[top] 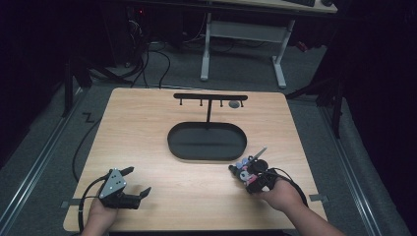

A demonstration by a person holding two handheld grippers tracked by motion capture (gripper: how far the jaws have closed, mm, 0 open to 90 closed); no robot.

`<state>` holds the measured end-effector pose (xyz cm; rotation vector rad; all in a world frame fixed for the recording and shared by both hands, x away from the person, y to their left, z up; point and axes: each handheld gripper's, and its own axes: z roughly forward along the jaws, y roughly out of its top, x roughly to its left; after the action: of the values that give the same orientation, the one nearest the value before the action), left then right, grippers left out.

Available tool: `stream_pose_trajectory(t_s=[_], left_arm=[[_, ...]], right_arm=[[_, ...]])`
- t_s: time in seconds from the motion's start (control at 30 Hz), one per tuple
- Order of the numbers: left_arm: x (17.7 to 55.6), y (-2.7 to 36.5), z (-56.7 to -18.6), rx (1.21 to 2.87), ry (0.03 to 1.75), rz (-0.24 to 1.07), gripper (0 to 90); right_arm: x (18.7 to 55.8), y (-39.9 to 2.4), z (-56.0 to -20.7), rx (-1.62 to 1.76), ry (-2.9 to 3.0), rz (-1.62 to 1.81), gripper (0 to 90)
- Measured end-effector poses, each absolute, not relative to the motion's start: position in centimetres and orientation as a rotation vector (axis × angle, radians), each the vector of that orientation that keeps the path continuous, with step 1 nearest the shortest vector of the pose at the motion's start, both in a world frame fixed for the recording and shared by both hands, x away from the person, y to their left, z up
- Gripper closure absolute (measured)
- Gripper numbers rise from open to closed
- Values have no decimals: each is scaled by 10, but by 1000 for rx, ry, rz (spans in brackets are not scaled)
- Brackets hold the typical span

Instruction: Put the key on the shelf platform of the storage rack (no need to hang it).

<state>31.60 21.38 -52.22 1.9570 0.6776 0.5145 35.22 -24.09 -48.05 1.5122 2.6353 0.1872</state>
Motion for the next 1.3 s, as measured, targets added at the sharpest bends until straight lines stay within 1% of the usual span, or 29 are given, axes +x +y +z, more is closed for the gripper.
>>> stream_pose_trajectory(t_s=[0.4, 0.63, 0.93, 1.13, 1.3], left_arm=[[315, 218, -522, 1946, 689, 514, 69], [316, 214, -523, 1951, 688, 513, 70], [316, 215, -523, 1958, 682, 513, 69], [315, 216, -522, 1960, 681, 511, 70], [313, 216, -522, 1963, 680, 507, 70]], right_arm=[[350, -240, -472, 1492, 2624, 200, 479], [349, -239, -462, 1466, 2621, 234, 479], [356, -241, -452, 1476, 2588, 281, 479], [359, -236, -452, 1467, 2594, 283, 478], [362, -230, -442, 1440, 2599, 313, 477]])
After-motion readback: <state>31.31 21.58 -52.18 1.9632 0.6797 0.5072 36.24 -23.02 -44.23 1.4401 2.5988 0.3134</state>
